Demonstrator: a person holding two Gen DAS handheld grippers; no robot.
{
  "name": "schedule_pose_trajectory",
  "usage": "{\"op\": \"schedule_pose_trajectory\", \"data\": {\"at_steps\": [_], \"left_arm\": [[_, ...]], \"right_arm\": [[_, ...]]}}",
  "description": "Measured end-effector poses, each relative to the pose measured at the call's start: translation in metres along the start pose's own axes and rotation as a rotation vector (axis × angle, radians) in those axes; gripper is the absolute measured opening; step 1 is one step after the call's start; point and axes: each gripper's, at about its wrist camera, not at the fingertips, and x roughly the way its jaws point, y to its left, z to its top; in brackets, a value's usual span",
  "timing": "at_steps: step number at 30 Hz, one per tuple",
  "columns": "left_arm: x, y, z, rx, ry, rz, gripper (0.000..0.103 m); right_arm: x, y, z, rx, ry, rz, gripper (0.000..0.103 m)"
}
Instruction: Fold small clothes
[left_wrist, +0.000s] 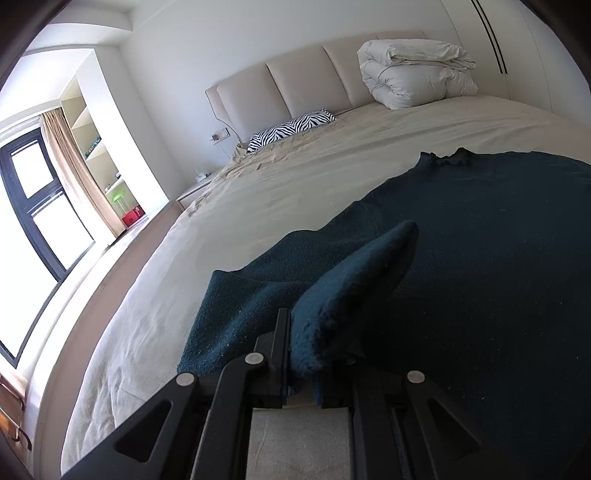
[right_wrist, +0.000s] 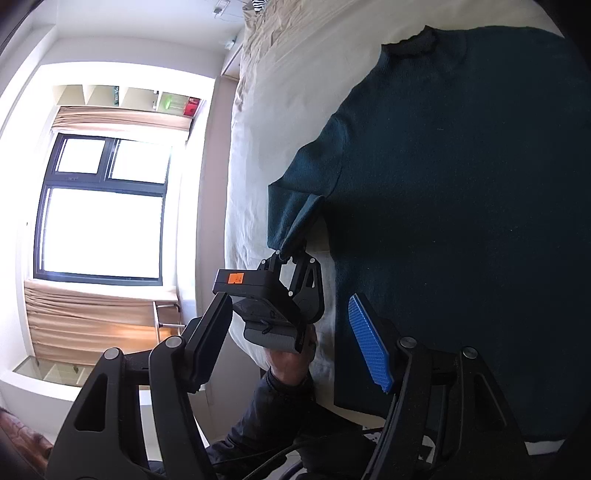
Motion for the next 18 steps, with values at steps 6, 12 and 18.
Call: {"op": "schedule_pose_trajectory", "data": {"at_steps": [6, 12, 18], "left_arm": [[-0.010, -0.003, -0.001, 0.005, -0.021, 0.017, 0.012], [-0.009, -0.005, -0.001, 0.014, -0.018, 0.029, 0.012], [-0.008, -0.005, 0.002, -0.006, -0.021, 0.027, 0.012]], "right_arm": [[0.026, -0.007, 0.011, 0.017, -0.017, 0.000, 0.069], [0.148, -0.025, 0.049, 0.073, 0.086, 0.095, 0.069], [0.231, -0.046, 0.086, 0.161, 0.138, 0.125, 0.066]]}}
